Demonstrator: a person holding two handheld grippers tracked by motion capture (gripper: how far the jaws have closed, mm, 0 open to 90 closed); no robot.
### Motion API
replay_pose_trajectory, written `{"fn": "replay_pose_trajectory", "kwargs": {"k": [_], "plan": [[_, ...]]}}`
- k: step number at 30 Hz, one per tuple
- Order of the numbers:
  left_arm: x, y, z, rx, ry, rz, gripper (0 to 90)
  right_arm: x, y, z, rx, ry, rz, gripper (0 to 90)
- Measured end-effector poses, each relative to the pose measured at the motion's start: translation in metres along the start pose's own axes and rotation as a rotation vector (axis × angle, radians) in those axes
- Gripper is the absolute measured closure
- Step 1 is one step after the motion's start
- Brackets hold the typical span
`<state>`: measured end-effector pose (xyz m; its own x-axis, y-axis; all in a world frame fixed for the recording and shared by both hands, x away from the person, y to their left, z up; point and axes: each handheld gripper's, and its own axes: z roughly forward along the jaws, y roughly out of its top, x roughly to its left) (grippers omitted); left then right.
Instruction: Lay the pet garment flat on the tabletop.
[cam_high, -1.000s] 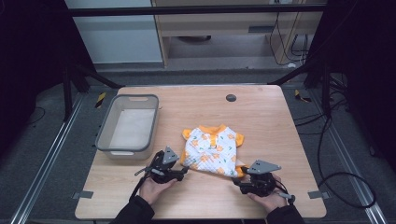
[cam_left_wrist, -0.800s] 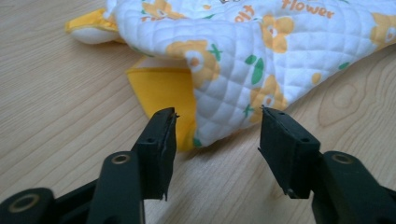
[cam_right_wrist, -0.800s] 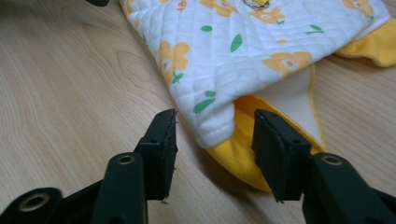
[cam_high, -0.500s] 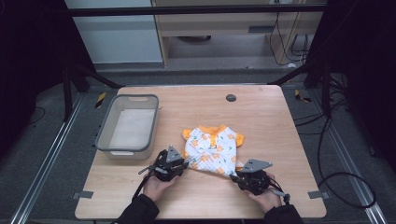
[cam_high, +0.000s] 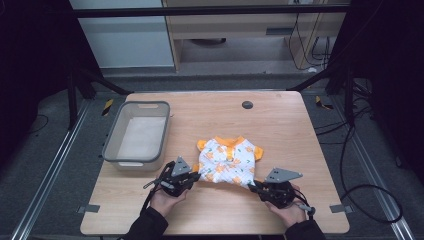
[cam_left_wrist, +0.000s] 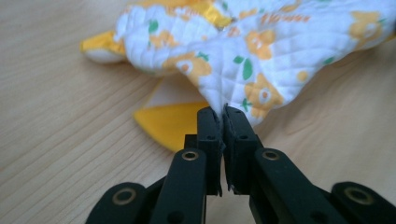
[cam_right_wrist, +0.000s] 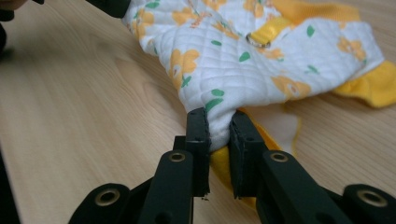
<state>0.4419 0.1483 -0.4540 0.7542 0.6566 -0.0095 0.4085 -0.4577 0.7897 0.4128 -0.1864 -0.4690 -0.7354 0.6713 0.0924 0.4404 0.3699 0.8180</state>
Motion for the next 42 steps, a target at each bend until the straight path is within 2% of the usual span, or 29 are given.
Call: {"fn": "replay_pose_trajectory", "kwargs": {"k": [3, 5, 6, 8, 11, 14, 15, 19, 24, 27, 30, 34, 36, 38, 42], "plan": [[-0.004, 0.008, -0.022, -0.063, -0.025, 0.005, 90.0, 0.002, 0.006, -0.013, -0.041, 0.023, 0.013, 79.7], [-0.004, 0.015, -0.032, -0.08, -0.047, -0.002, 90.0, 0.001, 0.012, -0.019, -0.067, 0.039, 0.031, 79.9], [-0.004, 0.018, -0.034, -0.091, -0.042, 0.002, 90.0, 0.0, 0.016, -0.021, -0.072, 0.041, 0.039, 79.9], [-0.003, 0.022, -0.032, -0.101, -0.036, -0.002, 90.0, -0.004, 0.022, -0.02, -0.074, 0.044, 0.062, 80.1], [0.002, 0.019, -0.022, -0.081, -0.011, -0.026, 90.0, -0.011, 0.024, -0.013, -0.061, 0.032, 0.106, 80.4], [0.006, 0.008, -0.016, -0.048, 0.01, -0.038, 90.0, -0.011, 0.018, -0.009, -0.031, 0.038, 0.105, 80.4], [0.007, 0.004, -0.015, -0.047, 0.006, -0.052, 89.7, -0.011, 0.015, -0.008, -0.022, 0.039, 0.099, 80.5], [0.007, -0.01, -0.019, -0.037, 0.016, -0.06, 74.4, -0.009, 0.007, -0.009, 0.005, 0.035, 0.096, 80.5], [0.003, -0.029, -0.023, -0.028, 0.025, -0.067, 51.2, -0.007, 0.005, -0.007, 0.013, 0.038, 0.087, 80.6], [-0.004, -0.035, -0.019, -0.002, 0.007, -0.064, 43.6, -0.005, 0.005, -0.006, 0.02, 0.034, 0.076, 80.6], [-0.012, -0.037, -0.009, 0.032, 0.0, -0.03, 42.0, -0.005, 0.004, -0.004, 0.024, 0.035, 0.071, 80.6], [-0.015, -0.038, 0.006, 0.073, -0.002, 0.003, 43.3, -0.004, 0.004, -0.003, 0.029, 0.03, 0.065, 80.6], [-0.015, -0.038, 0.013, 0.094, -0.004, 0.01, 47.9, -0.004, 0.004, -0.003, 0.028, 0.032, 0.061, 80.6], [-0.014, -0.037, 0.017, 0.102, -0.016, 0.01, 54.4, -0.004, 0.004, -0.002, 0.03, 0.031, 0.062, 80.6], [-0.014, -0.033, 0.016, 0.101, -0.045, 0.021, 75.4, -0.004, 0.004, -0.001, 0.029, 0.028, 0.057, 80.6]]}}
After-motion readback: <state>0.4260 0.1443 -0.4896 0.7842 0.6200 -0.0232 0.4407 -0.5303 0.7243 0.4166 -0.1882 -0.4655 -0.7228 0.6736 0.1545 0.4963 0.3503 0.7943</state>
